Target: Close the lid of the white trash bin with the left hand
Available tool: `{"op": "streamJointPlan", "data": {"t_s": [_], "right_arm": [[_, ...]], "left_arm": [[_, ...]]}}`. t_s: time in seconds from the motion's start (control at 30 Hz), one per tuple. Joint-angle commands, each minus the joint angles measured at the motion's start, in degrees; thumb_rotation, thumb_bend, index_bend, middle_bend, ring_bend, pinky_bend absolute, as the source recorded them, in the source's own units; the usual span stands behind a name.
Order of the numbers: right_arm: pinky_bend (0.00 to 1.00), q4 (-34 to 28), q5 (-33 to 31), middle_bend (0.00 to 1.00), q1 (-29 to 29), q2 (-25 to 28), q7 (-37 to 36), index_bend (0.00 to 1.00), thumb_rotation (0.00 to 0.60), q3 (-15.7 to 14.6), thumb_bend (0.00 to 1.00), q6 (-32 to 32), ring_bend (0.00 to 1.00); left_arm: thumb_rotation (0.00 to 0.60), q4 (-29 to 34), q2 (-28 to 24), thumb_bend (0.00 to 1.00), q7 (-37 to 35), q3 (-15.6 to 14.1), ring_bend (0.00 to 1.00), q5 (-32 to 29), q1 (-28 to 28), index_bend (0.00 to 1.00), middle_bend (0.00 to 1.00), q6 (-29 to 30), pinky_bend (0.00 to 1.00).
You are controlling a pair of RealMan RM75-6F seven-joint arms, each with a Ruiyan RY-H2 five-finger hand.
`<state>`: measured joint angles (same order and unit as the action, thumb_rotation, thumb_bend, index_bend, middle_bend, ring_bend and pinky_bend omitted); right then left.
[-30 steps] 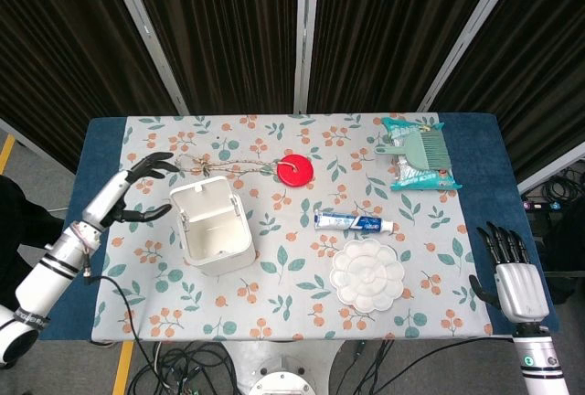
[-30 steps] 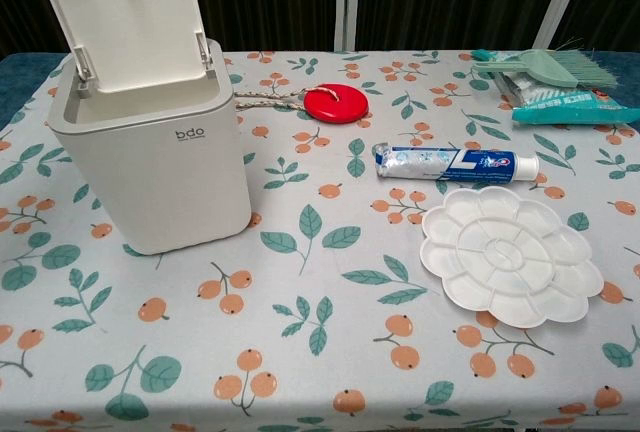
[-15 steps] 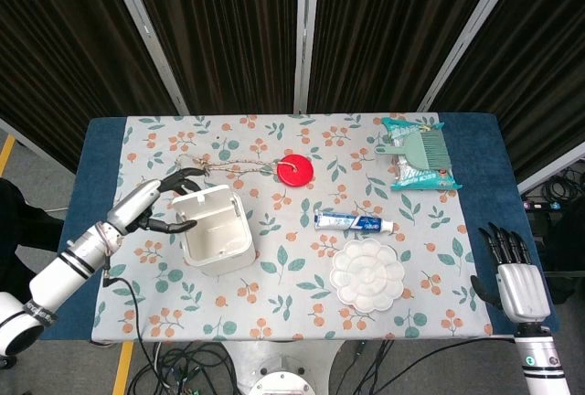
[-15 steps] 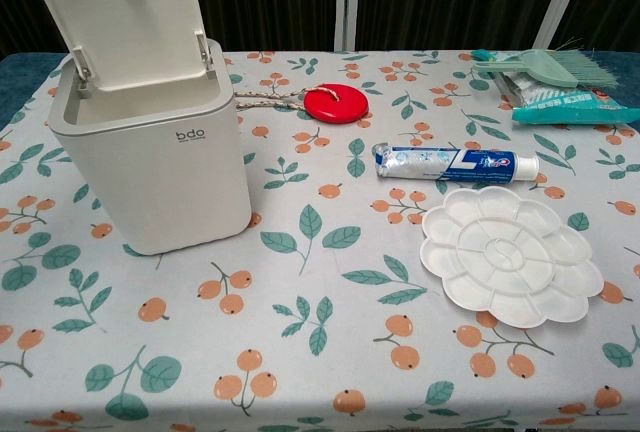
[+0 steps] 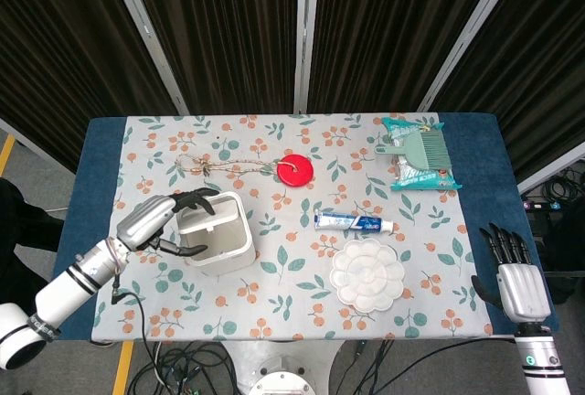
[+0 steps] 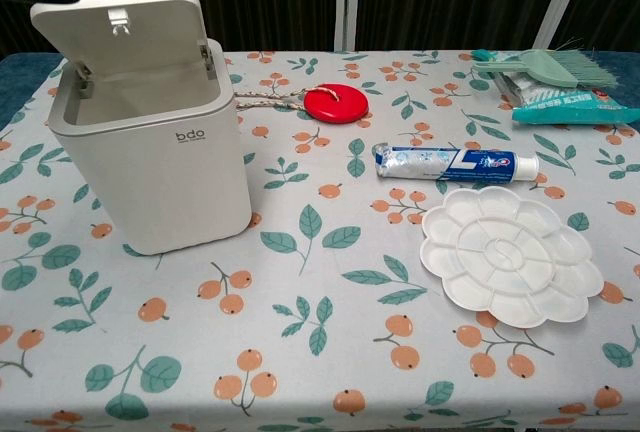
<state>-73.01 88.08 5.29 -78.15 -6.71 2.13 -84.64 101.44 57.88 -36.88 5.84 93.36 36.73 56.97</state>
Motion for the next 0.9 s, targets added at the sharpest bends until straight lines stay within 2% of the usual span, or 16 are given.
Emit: {"op": "streamJointPlan", "data": {"t_s": [0.03,0.2,0.33,0.6,0.9], "right_arm": [[0.0,0.0,0.0,0.0,0.0,0.0,0.0,0.0,0.6,0.0,0.25,0.1,0.0],[0.0,0.1,-0.5,0.0,0.0,0.0,0.2,0.0,0.6,0.0,0.25,0.6,0.0],[0.0,0.3,-0.7,0.0,-0.1,0.0,0.0,0.0,0.6,0.1,0.25,0.5,0.0],[0.0,0.4,-0.6,0.0,0.0,-0.2,0.0,0.0,0.6,0.1,0.25,0.7,0.0],[0.0,0.4,-0.6,0.0,0.1,-0.4,0.2,0.0,0.6,0.1,0.25,0.8,0.0]], "left_arm": [[0.341,1.1,2.5,0.16,11.6,-1.5,0.24,1.5,-2.2,0.15,0.32,3.8,0.29],[0.339,-0.2,6.3,0.15,21.2,-2.6,0.24,3.6,-4.1,0.16,0.32,8.0,0.29],[0.344,-1.4,8.6,0.15,25.8,-3.6,0.24,4.8,-5.4,0.16,0.33,10.3,0.29],[0.345,-4.3,10.6,0.15,31.4,-5.0,0.25,6.5,-6.5,0.16,0.33,12.2,0.29],[0.347,-6.0,11.8,0.15,33.9,-5.6,0.25,7.6,-7.0,0.16,0.33,14.1,0.28]]}}
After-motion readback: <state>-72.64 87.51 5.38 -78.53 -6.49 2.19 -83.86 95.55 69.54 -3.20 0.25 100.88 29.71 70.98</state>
